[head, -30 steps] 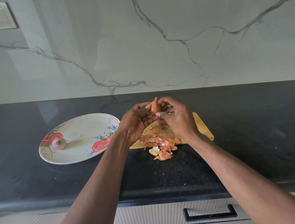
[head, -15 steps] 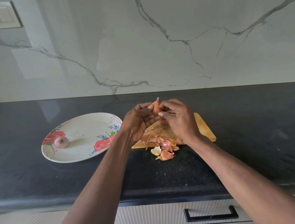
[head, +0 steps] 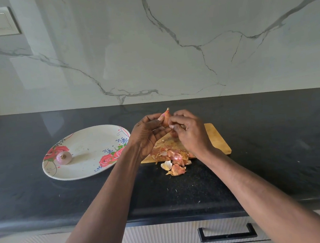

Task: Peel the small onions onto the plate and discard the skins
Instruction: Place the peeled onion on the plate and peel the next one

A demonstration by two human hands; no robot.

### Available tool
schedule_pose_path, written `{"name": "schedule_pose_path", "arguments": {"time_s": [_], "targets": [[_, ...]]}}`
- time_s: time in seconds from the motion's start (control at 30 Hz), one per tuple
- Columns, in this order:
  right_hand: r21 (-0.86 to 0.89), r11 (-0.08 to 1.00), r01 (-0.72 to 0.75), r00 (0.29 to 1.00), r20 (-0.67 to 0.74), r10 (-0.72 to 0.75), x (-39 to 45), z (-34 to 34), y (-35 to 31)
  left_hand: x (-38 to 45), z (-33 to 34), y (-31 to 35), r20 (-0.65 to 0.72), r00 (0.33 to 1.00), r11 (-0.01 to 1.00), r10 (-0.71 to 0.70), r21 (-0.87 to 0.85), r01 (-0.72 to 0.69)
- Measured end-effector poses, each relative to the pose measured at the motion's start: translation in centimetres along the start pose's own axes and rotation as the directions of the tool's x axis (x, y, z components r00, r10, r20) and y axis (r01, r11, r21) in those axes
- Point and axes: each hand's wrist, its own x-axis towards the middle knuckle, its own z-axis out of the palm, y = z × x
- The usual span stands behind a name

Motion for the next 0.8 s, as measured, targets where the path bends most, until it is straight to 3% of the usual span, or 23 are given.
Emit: {"name": "schedule_pose_path", "arguments": {"time_s": [0.13,0.27,0.43,0.63,0.8], "targets": [[-0.031,1.0,-0.007,1.0,-0.018,0.007,-0.1,0.1,0.0,0.1,0.1,0.0,-0.005,1.0,1.0,0.005,-0.012,-0.005],[0.051,0.992,-0.115,0.993,-0.008,0.116,0.1,0.0,-0.3,0.2,-0.2,0.1,0.02,1.0,0.997,0.01,-0.081,-0.008],[0.184,0.95,-0.251,0.967,0.016,0.252,0.4,-0.4,-1.2,0.4,-0.1,0.0,-0.026,0.999,0.998,0.039,-0.042,-0.04],[0.325,0.874,-0.36,0.927,0.017,0.376,0.9,-0.5,-0.7,0.3,-0.1,0.0,0.066,0.998,0.999,0.019,-0.042,-0.016],[0.338,0.859,-0.385,0.918,0.041,0.395,1.2,-0.9,-0.6,0.3,-0.3,0.3,0.038,0.999,0.999,-0.015,-0.037,0.017]]}}
